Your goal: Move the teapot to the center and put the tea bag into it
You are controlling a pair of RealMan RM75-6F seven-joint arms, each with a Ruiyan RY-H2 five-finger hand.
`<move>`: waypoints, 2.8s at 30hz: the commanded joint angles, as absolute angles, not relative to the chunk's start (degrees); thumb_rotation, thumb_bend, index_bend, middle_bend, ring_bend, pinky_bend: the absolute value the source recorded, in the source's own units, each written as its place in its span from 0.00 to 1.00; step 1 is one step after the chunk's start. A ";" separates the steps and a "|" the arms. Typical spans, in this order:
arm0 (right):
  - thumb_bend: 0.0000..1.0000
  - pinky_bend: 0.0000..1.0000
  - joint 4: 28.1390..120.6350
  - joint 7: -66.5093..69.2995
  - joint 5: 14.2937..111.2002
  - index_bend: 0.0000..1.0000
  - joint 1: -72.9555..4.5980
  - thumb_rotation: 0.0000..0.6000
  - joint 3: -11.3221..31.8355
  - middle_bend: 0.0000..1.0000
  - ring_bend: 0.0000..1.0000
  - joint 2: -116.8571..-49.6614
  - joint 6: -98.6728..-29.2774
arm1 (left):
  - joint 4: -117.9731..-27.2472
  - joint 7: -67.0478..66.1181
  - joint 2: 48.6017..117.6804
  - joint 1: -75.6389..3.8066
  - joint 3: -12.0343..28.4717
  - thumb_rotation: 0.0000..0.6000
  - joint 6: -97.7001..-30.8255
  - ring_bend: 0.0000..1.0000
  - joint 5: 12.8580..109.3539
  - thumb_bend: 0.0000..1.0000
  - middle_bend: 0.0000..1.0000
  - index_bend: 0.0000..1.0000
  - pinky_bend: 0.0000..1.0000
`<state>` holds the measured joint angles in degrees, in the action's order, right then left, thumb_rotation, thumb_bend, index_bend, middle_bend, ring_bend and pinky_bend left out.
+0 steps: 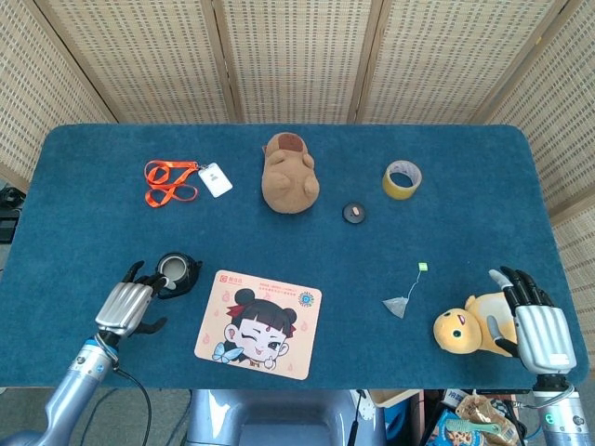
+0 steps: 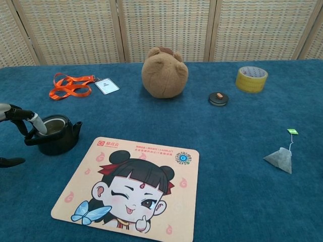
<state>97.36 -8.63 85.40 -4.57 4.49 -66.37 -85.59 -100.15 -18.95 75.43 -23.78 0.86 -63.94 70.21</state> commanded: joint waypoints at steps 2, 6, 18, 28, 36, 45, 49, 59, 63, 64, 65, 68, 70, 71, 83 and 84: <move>0.57 0.31 97.38 -8.60 85.22 0.18 -4.54 1.00 4.57 0.21 0.14 -66.33 -85.61 | -99.96 -18.73 75.72 -23.92 1.16 1.00 -64.02 0.30 70.35 0.29 0.28 0.31 0.00; 0.57 0.31 97.24 -8.49 85.05 0.18 -4.40 1.00 4.55 0.21 0.14 -66.30 -85.73 | -99.92 -19.02 75.80 -24.28 1.19 1.00 -63.48 0.30 70.26 0.29 0.28 0.31 0.00; 0.57 0.31 96.79 -7.90 84.85 0.18 -4.17 1.00 4.56 0.21 0.14 -66.30 -85.92 | -101.22 -20.23 75.08 -23.79 -0.20 1.00 -63.84 0.30 71.20 0.29 0.28 0.31 0.00; 0.57 0.31 97.08 -8.17 84.96 0.18 -4.16 1.00 4.52 0.21 0.14 -66.26 -85.96 | -101.64 -20.96 72.70 -22.20 -2.20 1.00 -64.74 0.30 71.87 0.29 0.28 0.31 0.00; 0.57 0.31 97.63 -8.90 84.88 0.18 -4.45 1.00 4.59 0.21 0.14 -66.38 -85.57 | -100.54 -19.83 70.33 -21.69 -1.61 1.00 -64.41 0.29 69.72 0.29 0.28 0.31 0.00; 0.57 0.31 97.75 -9.03 84.77 0.18 -4.30 1.00 4.57 0.21 0.14 -66.24 -85.76 | -100.89 -16.46 70.95 -21.93 -1.23 1.00 -64.70 0.25 73.96 0.29 0.28 0.31 0.00; 0.57 0.31 97.71 -8.94 84.67 0.18 -4.13 1.00 4.53 0.21 0.14 -66.18 -85.90 | -100.94 -15.68 71.20 -22.50 -1.46 1.00 -63.55 0.24 75.19 0.29 0.28 0.31 0.00; 0.57 0.31 97.73 -8.92 84.53 0.18 -4.07 1.00 4.59 0.21 0.14 -66.15 -85.93 | -100.92 -15.07 71.08 -22.30 -1.82 1.00 -63.59 0.24 76.49 0.29 0.29 0.32 0.00; 0.57 0.31 97.65 -8.92 84.41 0.18 -3.96 1.00 4.50 0.21 0.14 -66.23 -85.94 | -100.98 -15.32 70.96 -22.20 -2.05 1.00 -63.26 0.24 76.23 0.29 0.30 0.34 0.00; 0.57 0.31 97.62 -8.89 84.35 0.18 -3.91 1.00 4.50 0.21 0.14 -66.18 -85.98 | -100.95 -15.39 70.96 -22.15 -2.12 1.00 -63.27 0.24 76.26 0.29 0.30 0.34 0.00; 0.57 0.31 97.56 -8.83 84.33 0.18 -3.88 1.00 4.48 0.21 0.14 -66.18 -85.96 | -100.82 -15.56 71.02 -22.07 -2.28 1.00 -63.24 0.24 76.32 0.29 0.30 0.34 0.00; 0.57 0.31 97.54 -8.87 84.38 0.18 -3.89 1.00 4.47 0.21 0.14 -66.26 -85.96 | -100.77 -15.61 71.03 -22.05 -2.51 1.00 -62.85 0.24 76.25 0.29 0.31 0.35 0.00; 0.57 0.31 97.55 -8.92 84.32 0.18 -3.86 1.00 4.48 0.21 0.14 -66.29 -85.98 | -100.65 -15.62 71.10 -21.93 -2.59 1.00 -62.92 0.25 76.33 0.29 0.32 0.37 0.00; 0.57 0.31 97.56 -8.92 84.31 0.18 -3.84 1.00 4.48 0.21 0.14 -66.28 -86.00 | -100.60 -15.65 71.12 -21.87 -2.64 1.00 -62.95 0.25 76.35 0.29 0.33 0.37 0.00; 0.57 0.31 97.51 -8.87 84.22 0.18 -3.77 1.00 4.46 0.21 0.14 -66.35 -85.94 | -100.12 -15.52 71.22 -21.48 -3.09 1.00 -62.54 0.26 76.35 0.29 0.34 0.38 0.00; 0.57 0.31 97.51 -8.88 84.18 0.18 -3.78 1.00 4.48 0.21 0.14 -66.36 -85.91 | -100.05 -15.56 71.27 -21.47 -3.10 1.00 -62.44 0.26 76.24 0.29 0.34 0.38 0.00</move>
